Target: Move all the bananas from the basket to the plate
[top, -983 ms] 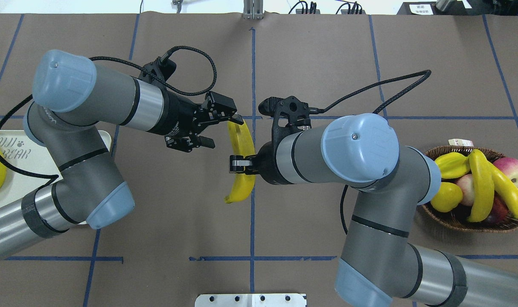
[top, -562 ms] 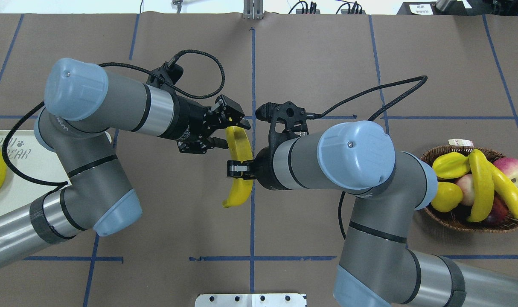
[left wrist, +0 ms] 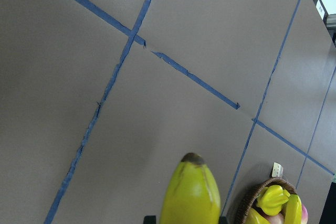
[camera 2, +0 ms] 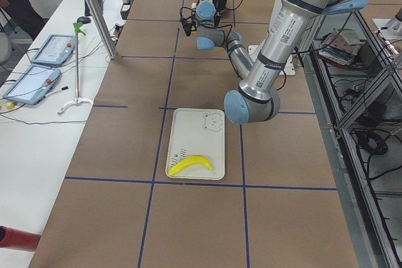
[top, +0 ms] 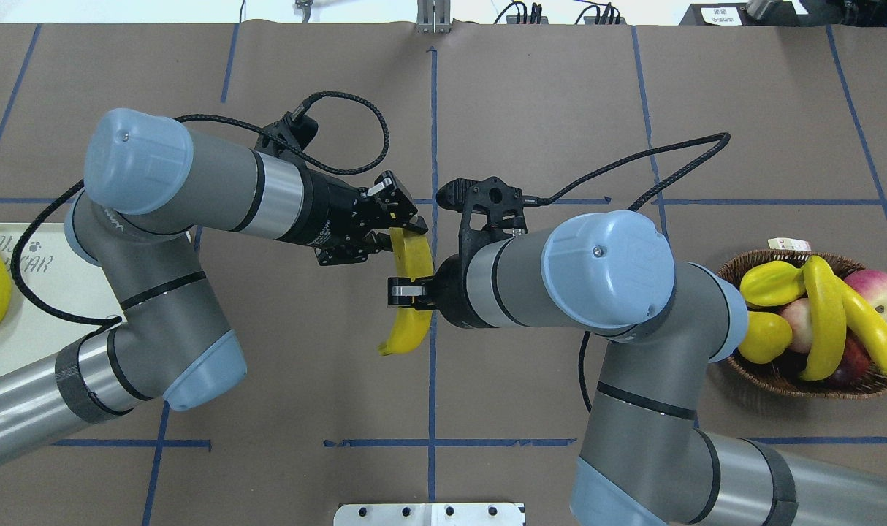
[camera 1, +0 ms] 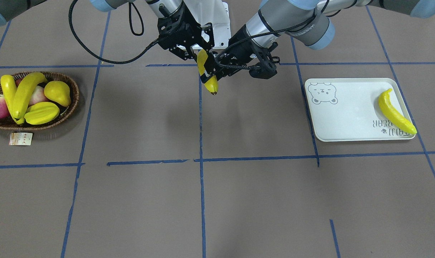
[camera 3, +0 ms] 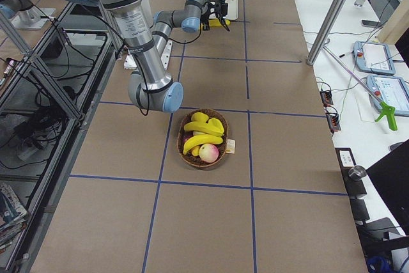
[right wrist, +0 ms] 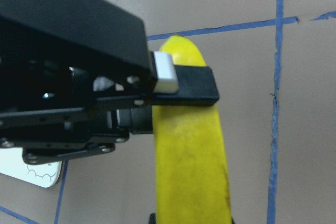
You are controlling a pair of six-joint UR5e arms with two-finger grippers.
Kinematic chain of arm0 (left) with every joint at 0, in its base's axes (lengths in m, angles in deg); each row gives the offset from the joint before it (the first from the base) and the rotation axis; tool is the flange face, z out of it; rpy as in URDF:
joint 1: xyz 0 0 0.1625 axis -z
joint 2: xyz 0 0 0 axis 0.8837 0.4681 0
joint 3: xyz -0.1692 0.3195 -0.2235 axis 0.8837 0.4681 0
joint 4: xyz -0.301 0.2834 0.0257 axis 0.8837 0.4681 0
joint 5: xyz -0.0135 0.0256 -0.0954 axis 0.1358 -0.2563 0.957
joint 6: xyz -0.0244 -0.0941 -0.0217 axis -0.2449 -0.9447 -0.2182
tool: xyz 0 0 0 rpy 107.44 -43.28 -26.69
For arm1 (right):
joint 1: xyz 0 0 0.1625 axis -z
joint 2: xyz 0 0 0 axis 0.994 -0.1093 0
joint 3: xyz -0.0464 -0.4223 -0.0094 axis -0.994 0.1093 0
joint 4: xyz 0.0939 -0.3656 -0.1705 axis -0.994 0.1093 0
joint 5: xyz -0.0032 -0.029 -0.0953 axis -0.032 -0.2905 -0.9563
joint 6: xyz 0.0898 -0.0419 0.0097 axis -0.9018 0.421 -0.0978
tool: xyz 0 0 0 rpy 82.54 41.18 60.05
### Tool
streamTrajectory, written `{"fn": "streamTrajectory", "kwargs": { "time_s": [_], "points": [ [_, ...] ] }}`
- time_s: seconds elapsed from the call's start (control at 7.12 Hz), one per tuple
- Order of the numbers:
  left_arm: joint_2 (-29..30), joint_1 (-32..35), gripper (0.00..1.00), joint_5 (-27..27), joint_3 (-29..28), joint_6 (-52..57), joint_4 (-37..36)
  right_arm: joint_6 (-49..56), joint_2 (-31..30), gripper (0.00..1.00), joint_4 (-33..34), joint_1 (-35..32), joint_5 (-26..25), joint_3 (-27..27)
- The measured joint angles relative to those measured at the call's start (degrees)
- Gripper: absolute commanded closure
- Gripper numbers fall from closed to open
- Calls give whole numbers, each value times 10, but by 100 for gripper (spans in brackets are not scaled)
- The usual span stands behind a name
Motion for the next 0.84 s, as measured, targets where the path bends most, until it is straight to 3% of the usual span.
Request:
{"fn": "streamTrajectory", "kwargs": {
  "time_s": [0.14, 0.84],
  "points": [
    [0, 0, 100, 0, 0, 0, 0, 0, 0, 1, 0, 0, 0, 0],
    [-10, 4, 100, 3, 5, 3, -15, -14, -5, 1, 8, -12, 9, -2]
  ]
}}
